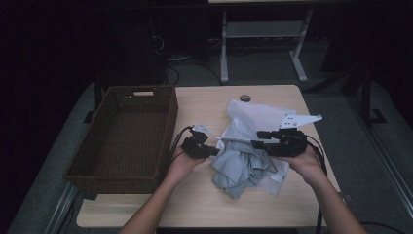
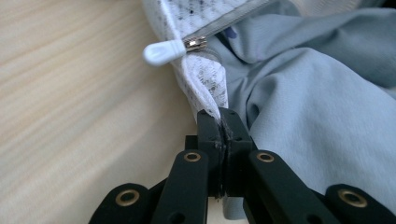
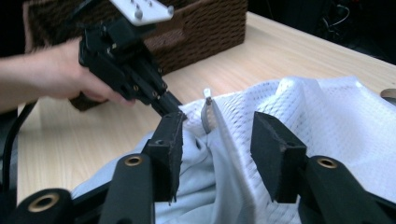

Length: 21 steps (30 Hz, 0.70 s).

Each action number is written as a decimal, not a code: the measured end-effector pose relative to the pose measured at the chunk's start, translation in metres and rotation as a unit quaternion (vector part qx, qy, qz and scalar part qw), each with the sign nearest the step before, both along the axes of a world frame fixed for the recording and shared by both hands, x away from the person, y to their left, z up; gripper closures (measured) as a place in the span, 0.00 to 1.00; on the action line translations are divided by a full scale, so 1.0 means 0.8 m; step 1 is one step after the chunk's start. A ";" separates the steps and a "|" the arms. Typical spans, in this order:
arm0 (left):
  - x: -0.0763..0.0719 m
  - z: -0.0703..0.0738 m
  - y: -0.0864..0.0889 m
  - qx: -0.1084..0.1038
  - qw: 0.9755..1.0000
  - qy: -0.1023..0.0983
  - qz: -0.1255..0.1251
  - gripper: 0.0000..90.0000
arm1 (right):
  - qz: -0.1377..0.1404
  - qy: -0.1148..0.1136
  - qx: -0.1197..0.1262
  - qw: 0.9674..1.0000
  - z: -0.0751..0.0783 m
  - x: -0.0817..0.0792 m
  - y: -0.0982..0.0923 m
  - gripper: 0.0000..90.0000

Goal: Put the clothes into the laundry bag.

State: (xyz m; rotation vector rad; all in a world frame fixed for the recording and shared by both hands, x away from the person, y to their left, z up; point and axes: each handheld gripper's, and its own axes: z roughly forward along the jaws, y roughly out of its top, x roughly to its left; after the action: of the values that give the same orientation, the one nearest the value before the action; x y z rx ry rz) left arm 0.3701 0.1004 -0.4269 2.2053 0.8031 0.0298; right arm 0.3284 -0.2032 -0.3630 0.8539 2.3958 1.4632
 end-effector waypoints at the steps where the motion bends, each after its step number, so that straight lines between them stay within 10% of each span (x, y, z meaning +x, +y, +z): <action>1: -0.003 0.000 0.002 -0.002 1.000 -0.001 -0.001 0.98 | 0.001 -0.002 -0.006 1.000 0.001 -0.004 0.002 0.57; 11: -0.016 -0.012 0.015 -0.021 1.000 0.009 -0.001 0.98 | 0.055 -0.004 -0.011 0.998 0.002 -0.051 0.022 0.55; 21: -0.018 -0.014 0.015 -0.020 1.000 0.009 -0.003 0.98 | 0.086 0.038 -0.085 0.992 -0.062 -0.052 0.077 0.51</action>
State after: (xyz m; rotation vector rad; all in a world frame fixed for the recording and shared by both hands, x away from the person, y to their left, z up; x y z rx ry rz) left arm 0.3560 0.1126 -0.4378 2.1732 0.7996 -0.0102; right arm 0.2865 -0.1414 -0.4125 0.6906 2.6640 1.2778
